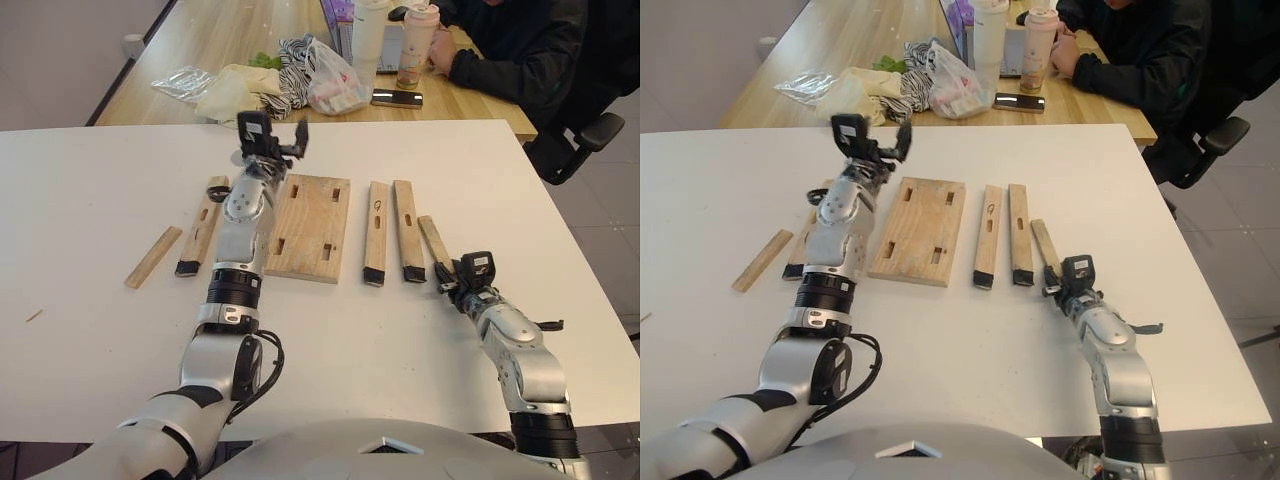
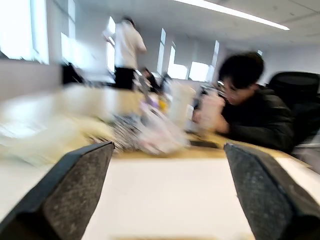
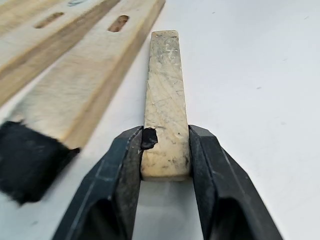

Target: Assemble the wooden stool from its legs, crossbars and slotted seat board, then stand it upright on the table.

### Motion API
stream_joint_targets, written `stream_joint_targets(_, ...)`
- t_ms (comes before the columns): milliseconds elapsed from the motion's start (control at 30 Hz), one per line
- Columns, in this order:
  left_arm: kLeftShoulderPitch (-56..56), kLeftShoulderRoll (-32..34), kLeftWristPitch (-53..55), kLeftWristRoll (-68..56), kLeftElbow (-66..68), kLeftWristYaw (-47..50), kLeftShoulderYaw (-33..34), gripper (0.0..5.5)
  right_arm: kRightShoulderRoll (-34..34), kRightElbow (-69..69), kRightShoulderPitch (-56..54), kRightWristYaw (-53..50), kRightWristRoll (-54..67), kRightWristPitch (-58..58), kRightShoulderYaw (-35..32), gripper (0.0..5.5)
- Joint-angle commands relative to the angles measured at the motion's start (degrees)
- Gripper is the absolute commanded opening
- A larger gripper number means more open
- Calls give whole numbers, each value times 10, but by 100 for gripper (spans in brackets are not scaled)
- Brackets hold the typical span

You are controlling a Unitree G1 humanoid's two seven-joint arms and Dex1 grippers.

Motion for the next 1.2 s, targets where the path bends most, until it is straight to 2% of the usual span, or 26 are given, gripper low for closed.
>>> stream_joint_targets(33,21,-30,221,-216,-94,-70,49,402,12,8,-124,20,-14,-117,36,129)
stream_joint_targets(200,27,-43,362,-342,-148,-59,68,402,64,27,-179,75,33,-135,90,129)
stream_joint_targets(400,15,-55,379,-381,-132,-8,102,402,71,2,-164,96,45,-122,118,129)
stream_joint_targets(1200,-13,-49,352,-404,-98,4,141,52,69,-2,-163,100,48,-109,121,129)
